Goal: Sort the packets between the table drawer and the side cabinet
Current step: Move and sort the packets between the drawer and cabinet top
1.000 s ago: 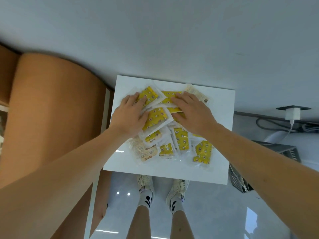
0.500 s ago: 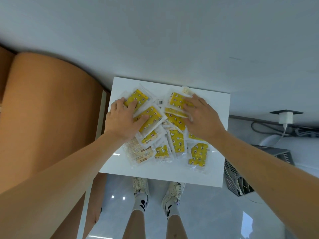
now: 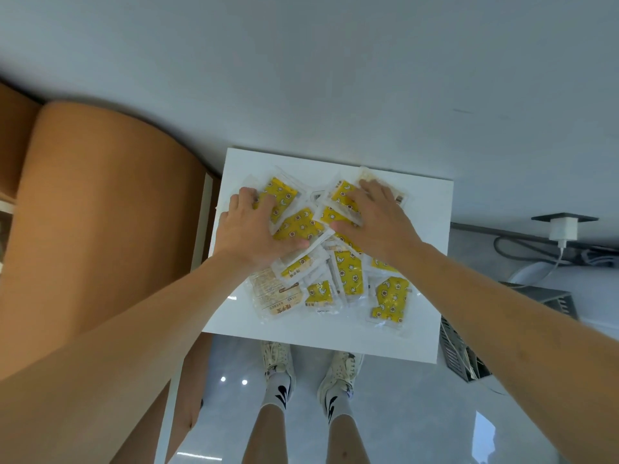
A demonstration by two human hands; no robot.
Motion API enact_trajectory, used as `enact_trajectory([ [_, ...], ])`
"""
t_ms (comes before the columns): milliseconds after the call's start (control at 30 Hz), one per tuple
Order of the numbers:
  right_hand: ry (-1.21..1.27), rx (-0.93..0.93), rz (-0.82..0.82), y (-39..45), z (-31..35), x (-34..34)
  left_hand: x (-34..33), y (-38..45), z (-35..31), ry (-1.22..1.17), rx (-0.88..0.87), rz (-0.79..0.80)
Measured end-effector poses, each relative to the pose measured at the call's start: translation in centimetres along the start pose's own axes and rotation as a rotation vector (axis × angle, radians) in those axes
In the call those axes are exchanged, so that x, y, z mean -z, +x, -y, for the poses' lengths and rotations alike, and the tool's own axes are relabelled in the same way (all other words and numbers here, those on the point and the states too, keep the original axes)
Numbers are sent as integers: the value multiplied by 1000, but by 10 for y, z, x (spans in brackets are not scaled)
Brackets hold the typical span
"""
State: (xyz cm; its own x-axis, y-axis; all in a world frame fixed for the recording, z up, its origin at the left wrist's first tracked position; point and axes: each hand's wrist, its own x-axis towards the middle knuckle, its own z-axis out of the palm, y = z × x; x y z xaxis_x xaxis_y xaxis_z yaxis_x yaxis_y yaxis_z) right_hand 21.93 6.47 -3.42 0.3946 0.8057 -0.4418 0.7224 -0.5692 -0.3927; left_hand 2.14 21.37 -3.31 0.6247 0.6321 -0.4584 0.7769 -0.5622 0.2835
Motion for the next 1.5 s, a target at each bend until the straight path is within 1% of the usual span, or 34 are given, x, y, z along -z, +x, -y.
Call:
enact_trajectory([
  [67,-63,45,-22,-5,1,-2,0,-1,-2,19,-15,-20],
  [133,-39,52,-39,-8,4,-4,0,-1,-4,50,-32,-44],
  [233,146,-12,-58,-9,10,-5,0,-3,-7,53,-54,-73],
  [300,230,-52,-75,-5,12,-2,0,-5,-8,5,-66,-96],
  [367,265,-107,-45,-1,12,1,-3,-9,-11,-52,-78,-111],
  [467,234,-196,-2,6,11,5,-6,-13,-16,-103,-75,-114],
  [633,190,-319,56,15,7,4,-3,-11,-22,-241,7,-72],
  [733,106,-325,102,16,4,4,-1,-7,-24,-346,100,-44],
  [800,116,-326,117,14,4,5,3,-6,-26,-358,158,-25],
  [967,244,-325,96,7,6,8,5,-2,-31,-360,296,18],
  [1067,236,-319,59,3,6,5,2,0,-28,-357,359,47],
  [1200,251,-320,4,-1,6,1,2,-3,-27,-225,286,100],
  [1367,514,-324,-20,-8,6,0,3,-11,-30,-213,177,90],
  [1433,652,-346,-15,-12,7,5,1,-13,-29,-221,168,104],
  [1500,720,-355,-24,-14,8,9,0,-16,-28,-236,172,125],
])
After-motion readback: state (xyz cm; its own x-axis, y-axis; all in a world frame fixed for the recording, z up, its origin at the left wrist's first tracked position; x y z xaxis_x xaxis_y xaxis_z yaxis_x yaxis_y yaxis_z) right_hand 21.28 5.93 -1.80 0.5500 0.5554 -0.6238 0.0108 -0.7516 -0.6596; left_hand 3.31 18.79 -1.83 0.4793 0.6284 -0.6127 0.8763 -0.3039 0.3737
